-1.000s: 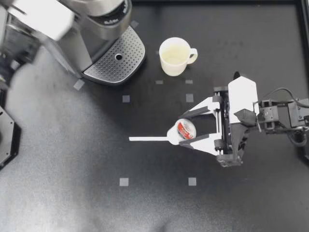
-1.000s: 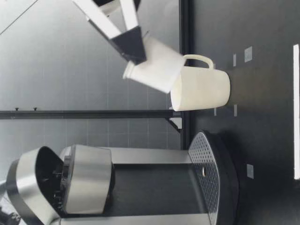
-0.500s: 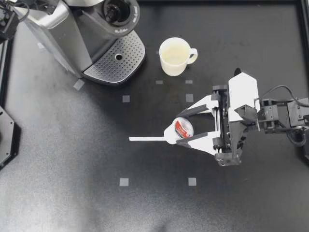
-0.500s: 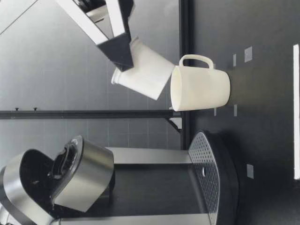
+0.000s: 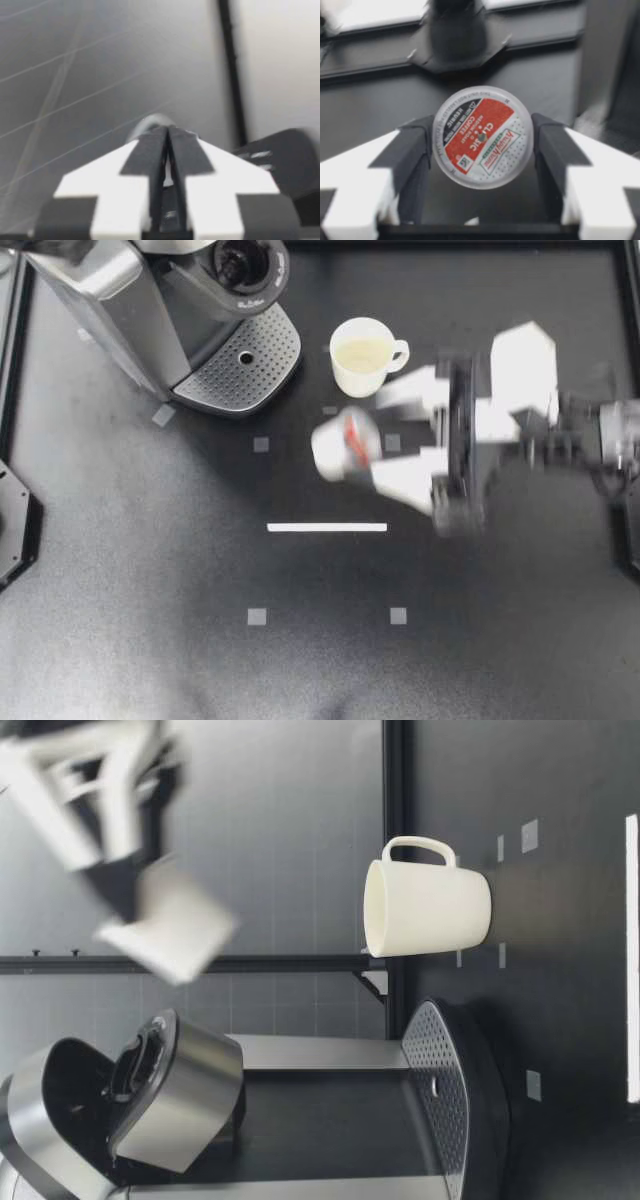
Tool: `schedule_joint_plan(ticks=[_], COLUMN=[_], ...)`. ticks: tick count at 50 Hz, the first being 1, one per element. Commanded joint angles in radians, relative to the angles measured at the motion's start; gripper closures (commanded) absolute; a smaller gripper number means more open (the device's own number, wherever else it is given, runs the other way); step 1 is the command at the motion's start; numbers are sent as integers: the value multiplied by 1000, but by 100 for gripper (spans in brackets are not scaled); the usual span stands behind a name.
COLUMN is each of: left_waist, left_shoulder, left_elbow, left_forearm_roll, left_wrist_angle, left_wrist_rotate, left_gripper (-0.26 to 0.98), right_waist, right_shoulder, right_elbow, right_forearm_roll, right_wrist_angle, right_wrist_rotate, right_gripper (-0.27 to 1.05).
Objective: Place the coffee capsule inside the capsule container, then place the cup onto the center of the cup tray.
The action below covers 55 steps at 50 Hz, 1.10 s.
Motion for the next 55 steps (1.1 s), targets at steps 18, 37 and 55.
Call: schedule_joint_plan(ticks=[18,37,55], left_waist=[3,3,3], left_shoulder=[-150,-156,-153], left_elbow=[74,78,83], left_forearm_roll=[5,5,5], left_wrist_angle=[-94,-87,-87], left_wrist_rotate=[-67,-63,-63], left_gripper=[59,59,59], right_waist=[-160,-216,-235], right_shoulder=[57,140,210], right_elbow=[-279,-394,-451], right_forearm_roll=[-2,-17,-34], right_wrist_angle=[184,218,218], right_wrist_rotate=[-172,-206,-209], right_gripper=[23,23,23])
